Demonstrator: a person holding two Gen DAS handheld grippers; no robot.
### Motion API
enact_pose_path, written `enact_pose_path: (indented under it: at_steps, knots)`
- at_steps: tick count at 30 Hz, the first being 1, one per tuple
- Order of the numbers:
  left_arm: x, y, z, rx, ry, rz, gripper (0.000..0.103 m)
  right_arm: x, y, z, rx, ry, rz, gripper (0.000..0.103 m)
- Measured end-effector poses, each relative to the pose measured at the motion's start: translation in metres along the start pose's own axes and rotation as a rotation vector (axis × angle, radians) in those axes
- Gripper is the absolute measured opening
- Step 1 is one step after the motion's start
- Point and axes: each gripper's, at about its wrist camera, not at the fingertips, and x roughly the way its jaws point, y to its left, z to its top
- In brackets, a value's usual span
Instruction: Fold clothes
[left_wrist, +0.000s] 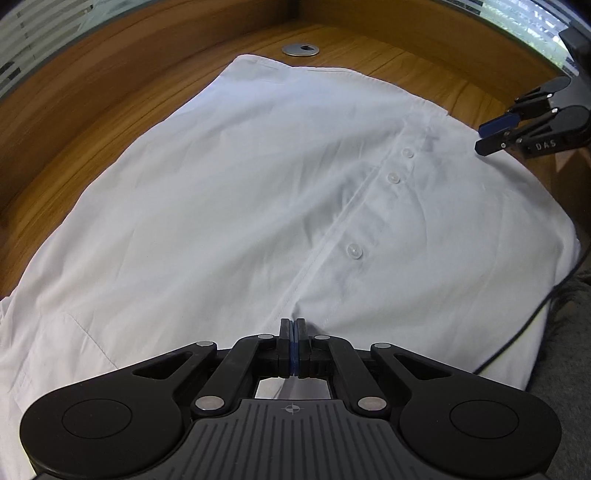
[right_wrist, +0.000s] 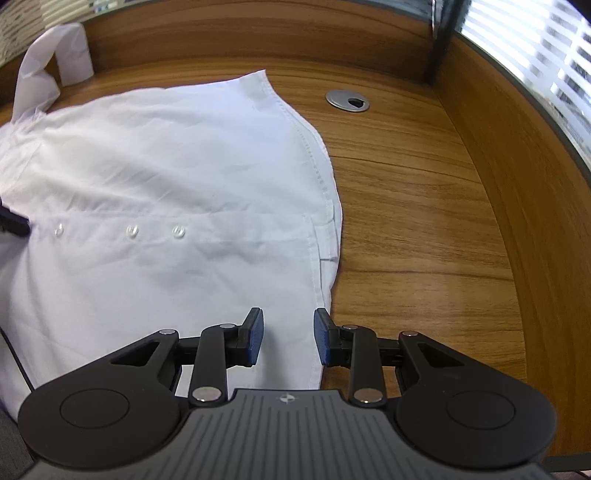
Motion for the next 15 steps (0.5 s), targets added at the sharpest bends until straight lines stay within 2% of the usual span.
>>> enact_pose_path:
  at_steps: [7, 9, 10, 15]
  knots:
    - [-0.017, -0.002, 0.008, -0.033, -0.093, 0.049, 0.002, 0.017, -0.013, 0.01, 0.053, 0.026, -0.005, 0.035]
    - [-0.019, -0.002, 0.016, -0.047, -0.103, 0.034, 0.002, 0.017, -0.015, 0.011, 0.062, 0.022, 0.0, 0.02]
    - [-0.019, -0.003, 0.02, -0.048, -0.11, 0.031, 0.002, 0.015, -0.016, 0.011, 0.066, 0.02, 0.004, 0.005]
    - [-0.017, -0.002, 0.02, -0.063, -0.11, 0.023, 0.003, 0.004, -0.021, 0.012, 0.091, -0.008, -0.031, 0.003]
